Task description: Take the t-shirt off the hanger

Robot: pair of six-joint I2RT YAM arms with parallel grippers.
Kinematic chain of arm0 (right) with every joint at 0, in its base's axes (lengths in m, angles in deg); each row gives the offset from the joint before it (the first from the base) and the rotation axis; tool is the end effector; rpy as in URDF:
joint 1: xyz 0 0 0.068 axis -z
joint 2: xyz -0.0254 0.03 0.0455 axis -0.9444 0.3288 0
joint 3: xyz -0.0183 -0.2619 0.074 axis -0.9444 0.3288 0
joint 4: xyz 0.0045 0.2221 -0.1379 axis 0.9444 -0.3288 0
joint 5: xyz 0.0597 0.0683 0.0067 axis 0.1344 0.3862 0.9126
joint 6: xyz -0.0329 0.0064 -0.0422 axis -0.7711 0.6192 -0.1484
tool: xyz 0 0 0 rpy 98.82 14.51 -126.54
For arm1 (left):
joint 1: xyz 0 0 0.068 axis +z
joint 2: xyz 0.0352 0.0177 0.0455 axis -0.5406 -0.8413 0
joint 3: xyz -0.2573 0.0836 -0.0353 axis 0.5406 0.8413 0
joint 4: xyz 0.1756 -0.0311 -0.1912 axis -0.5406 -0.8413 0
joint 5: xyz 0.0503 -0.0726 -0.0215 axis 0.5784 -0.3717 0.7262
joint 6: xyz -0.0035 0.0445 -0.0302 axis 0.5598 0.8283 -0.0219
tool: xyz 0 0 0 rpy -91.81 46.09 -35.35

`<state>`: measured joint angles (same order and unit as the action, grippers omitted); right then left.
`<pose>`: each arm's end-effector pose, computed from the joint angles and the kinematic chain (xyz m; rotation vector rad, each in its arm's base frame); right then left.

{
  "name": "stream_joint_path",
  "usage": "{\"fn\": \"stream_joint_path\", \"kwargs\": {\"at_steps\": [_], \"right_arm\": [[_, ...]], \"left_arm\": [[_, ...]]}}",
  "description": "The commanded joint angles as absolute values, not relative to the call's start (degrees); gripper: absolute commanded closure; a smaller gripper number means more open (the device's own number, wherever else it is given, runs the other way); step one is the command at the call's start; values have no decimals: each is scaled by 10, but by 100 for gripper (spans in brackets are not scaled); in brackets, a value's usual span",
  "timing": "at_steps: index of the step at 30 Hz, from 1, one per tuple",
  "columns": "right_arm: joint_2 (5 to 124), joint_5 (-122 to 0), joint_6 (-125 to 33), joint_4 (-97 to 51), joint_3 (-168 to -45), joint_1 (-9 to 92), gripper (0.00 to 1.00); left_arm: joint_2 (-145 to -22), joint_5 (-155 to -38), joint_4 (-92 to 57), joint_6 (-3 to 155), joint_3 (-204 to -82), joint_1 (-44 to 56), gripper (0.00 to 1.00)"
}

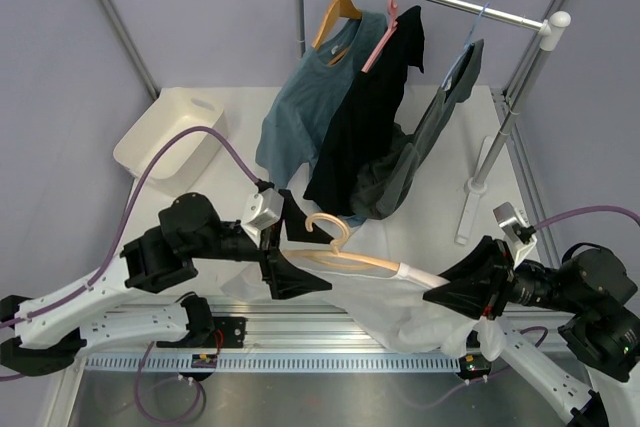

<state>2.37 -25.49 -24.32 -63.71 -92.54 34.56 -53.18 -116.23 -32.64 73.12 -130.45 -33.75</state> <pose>-0.0087 0.0237 0.4137 -0.7718 1.5567 1.4316 0.0498 -0.1562 0.4223 1.1399 1.3370 -1.4494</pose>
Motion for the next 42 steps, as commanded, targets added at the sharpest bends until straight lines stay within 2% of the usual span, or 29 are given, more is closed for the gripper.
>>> {"fn": "stream_joint_path", "kwargs": {"at_steps": [1, 5, 8, 9, 12, 13, 14, 19, 20, 21, 22, 23, 25, 27, 31, 36, 39, 40, 42], "right_arm": [[24, -235, -244, -564, -917, 347, 100], [22, -226, -231, -535, -894, 347, 100], [20, -224, -228, -525, -886, 347, 100], [19, -224, -227, -523, -884, 346, 100], [14, -226, -230, -525, -879, 347, 100], [11, -227, -231, -526, -878, 347, 100], [9, -230, -232, -528, -877, 347, 100], [16, -276, -264, -570, -880, 347, 100], [21, -291, -277, -586, -884, 347, 97], [30, -307, -306, -621, -888, 347, 70], [37, -324, -318, -640, -897, 346, 53], [47, -341, -345, -655, -902, 347, 29], [51, -352, -362, -691, -915, 347, 11], [48, -376, -377, -707, -920, 347, 3], [52, -417, -387, -720, -910, 347, 2], [63, -409, -397, -704, -877, 347, 12], [56, -410, -388, -693, -869, 346, 31], [53, -420, -380, -692, -870, 347, 47], [55, -428, -362, -679, -870, 346, 68]], "left_arm": [[-541, -1196, -264, 723, -1302, -340, 19], [-570, -1210, -265, 726, -1306, -339, 21], [-582, -1214, -261, 733, -1309, -340, 31], [-584, -1216, -259, 733, -1308, -340, 42], [-581, -1210, -245, 731, -1305, -340, 66], [-580, -1209, -238, 730, -1304, -339, 87], [-575, -1204, -238, 730, -1303, -339, 99], [-549, -1161, -228, 720, -1283, -339, 100], [-538, -1153, -231, 720, -1281, -340, 100], [-531, -1145, -236, 719, -1278, -340, 100], [-524, -1124, -241, 718, -1272, -340, 100], [-510, -1110, -256, 718, -1269, -340, 100], [-494, -1074, -272, 718, -1262, -340, 100], [-470, -1055, -302, 718, -1259, -339, 100], [-436, -1009, -360, 712, -1262, -339, 100], [-386, -1000, -392, 692, -1258, -339, 100], [-368, -978, -412, 682, -1250, -340, 100], [-362, -974, -420, 680, -1251, -340, 100], [-355, -974, -443, 675, -1258, -339, 100]]}}
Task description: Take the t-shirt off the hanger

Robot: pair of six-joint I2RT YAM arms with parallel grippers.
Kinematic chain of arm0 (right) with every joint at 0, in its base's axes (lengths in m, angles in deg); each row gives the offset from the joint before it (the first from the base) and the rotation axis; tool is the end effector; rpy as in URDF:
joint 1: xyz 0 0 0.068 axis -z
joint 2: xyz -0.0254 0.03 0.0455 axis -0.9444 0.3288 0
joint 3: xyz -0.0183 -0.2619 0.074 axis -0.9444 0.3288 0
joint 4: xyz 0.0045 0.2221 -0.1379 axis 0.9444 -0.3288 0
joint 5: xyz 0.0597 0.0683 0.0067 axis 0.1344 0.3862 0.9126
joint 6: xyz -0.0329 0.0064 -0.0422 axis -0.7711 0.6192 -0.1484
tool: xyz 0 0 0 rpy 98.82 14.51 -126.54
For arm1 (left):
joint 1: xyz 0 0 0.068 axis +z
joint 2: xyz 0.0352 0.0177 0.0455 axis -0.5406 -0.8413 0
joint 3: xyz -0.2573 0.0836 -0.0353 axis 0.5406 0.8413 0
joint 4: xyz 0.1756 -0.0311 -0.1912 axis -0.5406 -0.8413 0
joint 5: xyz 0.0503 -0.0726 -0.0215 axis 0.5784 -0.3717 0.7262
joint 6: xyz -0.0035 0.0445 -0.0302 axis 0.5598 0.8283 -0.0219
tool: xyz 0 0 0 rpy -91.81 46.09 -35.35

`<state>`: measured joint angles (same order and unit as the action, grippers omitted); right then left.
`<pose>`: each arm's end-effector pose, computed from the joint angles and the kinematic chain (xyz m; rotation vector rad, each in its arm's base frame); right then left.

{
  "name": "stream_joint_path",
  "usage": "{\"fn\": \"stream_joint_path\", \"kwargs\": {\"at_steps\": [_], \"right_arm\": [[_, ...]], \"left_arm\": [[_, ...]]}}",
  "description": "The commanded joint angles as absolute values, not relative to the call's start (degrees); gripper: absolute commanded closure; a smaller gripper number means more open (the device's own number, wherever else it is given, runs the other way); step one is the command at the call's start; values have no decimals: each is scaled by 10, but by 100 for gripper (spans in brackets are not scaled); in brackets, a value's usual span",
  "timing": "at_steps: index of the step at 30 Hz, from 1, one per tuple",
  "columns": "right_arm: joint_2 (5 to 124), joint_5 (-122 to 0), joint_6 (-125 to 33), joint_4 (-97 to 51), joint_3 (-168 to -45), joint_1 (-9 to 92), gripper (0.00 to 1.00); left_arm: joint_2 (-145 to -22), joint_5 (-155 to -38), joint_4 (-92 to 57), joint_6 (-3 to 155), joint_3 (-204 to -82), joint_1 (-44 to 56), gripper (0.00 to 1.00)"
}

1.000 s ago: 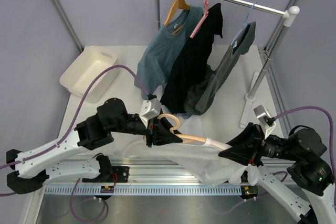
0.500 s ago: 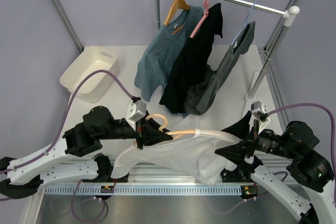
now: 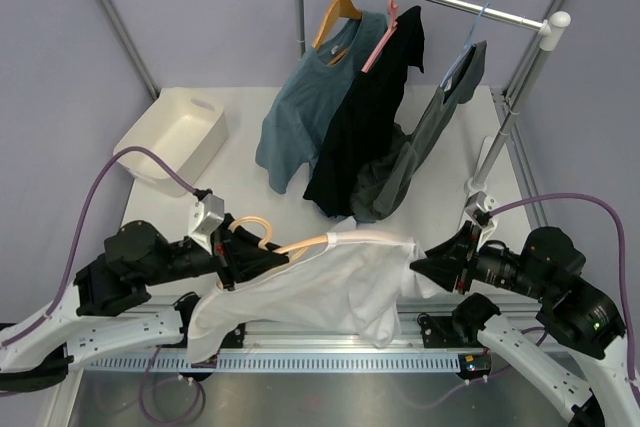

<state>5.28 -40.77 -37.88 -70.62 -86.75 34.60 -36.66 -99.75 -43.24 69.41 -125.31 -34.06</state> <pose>0.0264 0.0399 0.3748 -0.7099 1.7702 1.0577 0.0301 -0.0882 0.4051 0.8581 1.4611 -1.3012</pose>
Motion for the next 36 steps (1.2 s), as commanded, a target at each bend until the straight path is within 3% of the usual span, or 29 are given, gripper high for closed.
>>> {"fn": "stream_joint_path", "kwargs": {"at_steps": [1, 2, 9, 15, 20, 26, 36], "right_arm": [[56, -431, -356, -672, -869, 347, 87], [56, -440, -347, -654, -866, 347, 100], [21, -639, -236, -570, -816, 347, 100], [-1, -741, -153, -519, -765, 347, 100], [-20, -728, -129, -498, -736, 347, 100], [0, -603, -128, -453, -667, 347, 100], [-85, -700, -121, -505, -616, 347, 100]], "left_arm": [[-351, -975, -448, 672, -1259, -340, 100], [-348, -973, -457, 670, -1260, -340, 100], [-278, -892, -501, 640, -1264, -340, 100], [-207, -874, -520, 620, -1273, -340, 100], [-176, -841, -524, 617, -1282, -340, 100], [-181, -839, -458, 614, -1266, -340, 100], [-167, -817, -438, 617, -1304, -339, 100]]}}
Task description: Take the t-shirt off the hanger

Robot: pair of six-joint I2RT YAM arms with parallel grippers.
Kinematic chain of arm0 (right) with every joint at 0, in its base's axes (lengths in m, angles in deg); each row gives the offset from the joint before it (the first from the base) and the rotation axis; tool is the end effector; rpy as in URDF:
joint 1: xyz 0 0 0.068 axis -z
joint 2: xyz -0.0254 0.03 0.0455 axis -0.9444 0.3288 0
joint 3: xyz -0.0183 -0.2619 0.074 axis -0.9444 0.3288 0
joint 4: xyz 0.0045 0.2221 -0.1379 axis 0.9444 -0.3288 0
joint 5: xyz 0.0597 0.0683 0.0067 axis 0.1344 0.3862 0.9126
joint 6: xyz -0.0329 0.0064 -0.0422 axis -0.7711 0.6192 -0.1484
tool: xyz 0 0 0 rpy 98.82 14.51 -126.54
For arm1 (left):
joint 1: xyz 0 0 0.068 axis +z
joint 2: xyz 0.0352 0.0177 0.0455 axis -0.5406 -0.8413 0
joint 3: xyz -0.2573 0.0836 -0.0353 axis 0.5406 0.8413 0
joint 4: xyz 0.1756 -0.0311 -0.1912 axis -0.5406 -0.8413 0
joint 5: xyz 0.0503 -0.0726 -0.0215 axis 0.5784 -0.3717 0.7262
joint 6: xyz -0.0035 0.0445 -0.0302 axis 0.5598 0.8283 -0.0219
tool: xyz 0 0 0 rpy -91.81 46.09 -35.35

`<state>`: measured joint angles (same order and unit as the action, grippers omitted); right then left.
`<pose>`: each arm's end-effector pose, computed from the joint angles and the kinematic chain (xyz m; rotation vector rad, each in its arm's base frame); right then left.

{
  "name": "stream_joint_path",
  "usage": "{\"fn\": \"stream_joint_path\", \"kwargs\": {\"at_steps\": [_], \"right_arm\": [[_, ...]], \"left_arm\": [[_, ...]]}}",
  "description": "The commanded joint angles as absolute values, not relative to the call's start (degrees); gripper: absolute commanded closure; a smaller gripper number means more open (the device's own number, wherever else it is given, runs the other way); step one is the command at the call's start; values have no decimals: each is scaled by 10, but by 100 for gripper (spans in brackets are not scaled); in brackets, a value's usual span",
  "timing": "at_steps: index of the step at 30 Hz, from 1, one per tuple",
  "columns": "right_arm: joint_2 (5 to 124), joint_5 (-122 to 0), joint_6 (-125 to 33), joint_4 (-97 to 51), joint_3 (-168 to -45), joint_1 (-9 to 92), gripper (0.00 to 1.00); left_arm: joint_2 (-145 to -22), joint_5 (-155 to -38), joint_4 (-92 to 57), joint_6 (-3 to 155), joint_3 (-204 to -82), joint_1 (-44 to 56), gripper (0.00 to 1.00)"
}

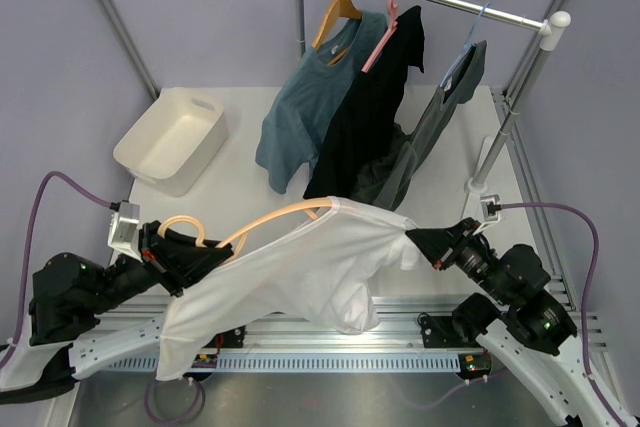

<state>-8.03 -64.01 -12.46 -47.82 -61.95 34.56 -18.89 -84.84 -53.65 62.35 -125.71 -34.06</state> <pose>0.0549 0.0437 0.2989 -0.0088 1.7189 1.0821 0.0036 -0.0032 0.3961 0.4960 1.4461 -1.2699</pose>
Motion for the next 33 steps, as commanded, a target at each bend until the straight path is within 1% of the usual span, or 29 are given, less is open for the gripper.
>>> {"fn": "stream_joint_path", "kwargs": {"at_steps": [1, 5, 7, 13, 21, 26, 28, 30, 33], "right_arm": [[-84, -700, -119, -501, -616, 346, 100], [-66, -671, -113, -481, -598, 347, 100], [-61, -683, -108, -490, -594, 346, 100], [-102, -700, -99, -499, -578, 346, 100], [-85, -693, -99, -508, -579, 347, 100], [-65, -688, -105, -503, -570, 347, 100], [-56, -667, -99, -495, -561, 347, 100], [-60, -665, -92, -488, -553, 347, 100], [-85, -675, -92, -499, -548, 347, 100]], "left_arm": [[-167, -816, -438, 616, -1306, -339, 100], [-168, -810, -435, 616, -1306, -340, 100], [-167, -808, -434, 617, -1306, -340, 100], [-144, -788, -434, 617, -1312, -340, 100], [-144, -787, -427, 623, -1325, -340, 100], [-136, -791, -378, 626, -1318, -340, 100], [-130, -791, -355, 625, -1303, -339, 100], [-117, -791, -318, 625, -1286, -339, 100], [-117, -793, -308, 627, -1288, -340, 100]]}}
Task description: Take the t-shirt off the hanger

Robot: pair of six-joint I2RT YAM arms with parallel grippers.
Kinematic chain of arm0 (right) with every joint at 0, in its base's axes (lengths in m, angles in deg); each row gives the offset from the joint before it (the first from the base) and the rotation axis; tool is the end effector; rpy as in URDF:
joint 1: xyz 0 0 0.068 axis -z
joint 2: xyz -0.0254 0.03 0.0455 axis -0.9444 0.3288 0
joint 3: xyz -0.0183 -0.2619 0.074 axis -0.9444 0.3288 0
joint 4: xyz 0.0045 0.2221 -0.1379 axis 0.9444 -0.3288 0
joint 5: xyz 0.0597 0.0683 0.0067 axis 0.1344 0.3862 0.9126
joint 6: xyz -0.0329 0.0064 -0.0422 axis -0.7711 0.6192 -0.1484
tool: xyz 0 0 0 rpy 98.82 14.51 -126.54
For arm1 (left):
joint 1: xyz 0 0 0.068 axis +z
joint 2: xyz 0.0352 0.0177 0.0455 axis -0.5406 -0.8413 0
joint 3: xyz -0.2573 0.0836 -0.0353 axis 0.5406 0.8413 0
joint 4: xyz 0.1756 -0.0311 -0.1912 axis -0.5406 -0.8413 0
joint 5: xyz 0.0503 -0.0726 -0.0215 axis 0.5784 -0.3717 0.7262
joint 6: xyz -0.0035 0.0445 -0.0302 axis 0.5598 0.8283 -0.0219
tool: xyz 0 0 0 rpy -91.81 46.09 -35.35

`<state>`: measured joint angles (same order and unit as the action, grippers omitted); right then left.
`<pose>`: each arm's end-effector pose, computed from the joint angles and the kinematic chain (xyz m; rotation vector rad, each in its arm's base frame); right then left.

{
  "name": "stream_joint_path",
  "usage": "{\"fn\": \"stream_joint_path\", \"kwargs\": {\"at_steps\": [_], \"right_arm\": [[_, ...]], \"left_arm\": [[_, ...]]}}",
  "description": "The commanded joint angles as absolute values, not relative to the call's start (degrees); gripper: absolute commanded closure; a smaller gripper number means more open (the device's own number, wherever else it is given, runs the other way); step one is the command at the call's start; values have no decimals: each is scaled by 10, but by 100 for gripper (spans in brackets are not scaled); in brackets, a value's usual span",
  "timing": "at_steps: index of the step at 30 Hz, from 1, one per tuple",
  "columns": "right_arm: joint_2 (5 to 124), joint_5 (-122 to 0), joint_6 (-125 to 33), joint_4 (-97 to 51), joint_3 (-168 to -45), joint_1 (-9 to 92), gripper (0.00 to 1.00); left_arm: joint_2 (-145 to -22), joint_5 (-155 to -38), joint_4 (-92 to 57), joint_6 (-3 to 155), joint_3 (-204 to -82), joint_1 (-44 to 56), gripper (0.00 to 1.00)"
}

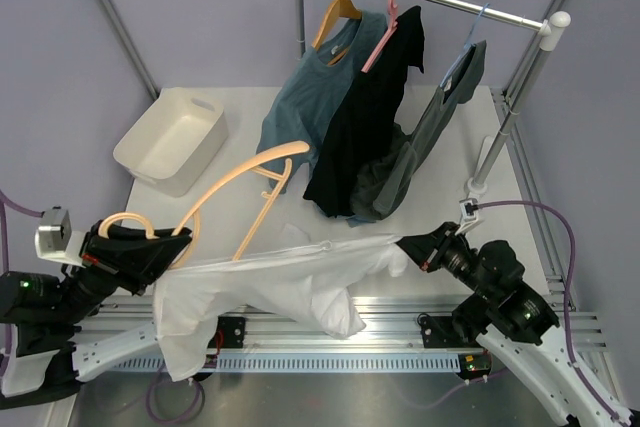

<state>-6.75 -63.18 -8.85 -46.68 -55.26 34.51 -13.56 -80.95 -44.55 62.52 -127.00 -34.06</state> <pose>0.0696 0.0552 0.2623 0.0449 1.8563 1.0918 -0.0093 0.0330 0.4145 0.3256 1.1914 -1.3409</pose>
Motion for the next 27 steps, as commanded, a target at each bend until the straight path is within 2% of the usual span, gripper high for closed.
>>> {"fn": "stream_joint_path", "kwargs": {"at_steps": [1, 6, 9, 12, 14, 21, 27], "right_arm": [[-89, -683, -94, -502, -550, 347, 100], [-76, -663, -105, -483, -561, 347, 100], [-17, -611, -138, -452, -585, 347, 100], [65, -539, -192, -435, -610, 347, 100], [80, -497, -201, -424, -610, 346, 100], [67, -510, -238, -435, -639, 347, 100], [137, -503, -258, -440, -701, 346, 100]], "left_arm": [[-120, -796, -315, 630, -1292, -340, 100], [-147, -802, -319, 630, -1288, -340, 100], [-171, -828, -303, 631, -1275, -340, 100], [-181, -859, -220, 645, -1224, -339, 100], [-186, -858, -148, 649, -1196, -339, 100], [-267, -865, -78, 689, -1175, -340, 100], [-355, -856, -51, 729, -1200, -339, 100]]}}
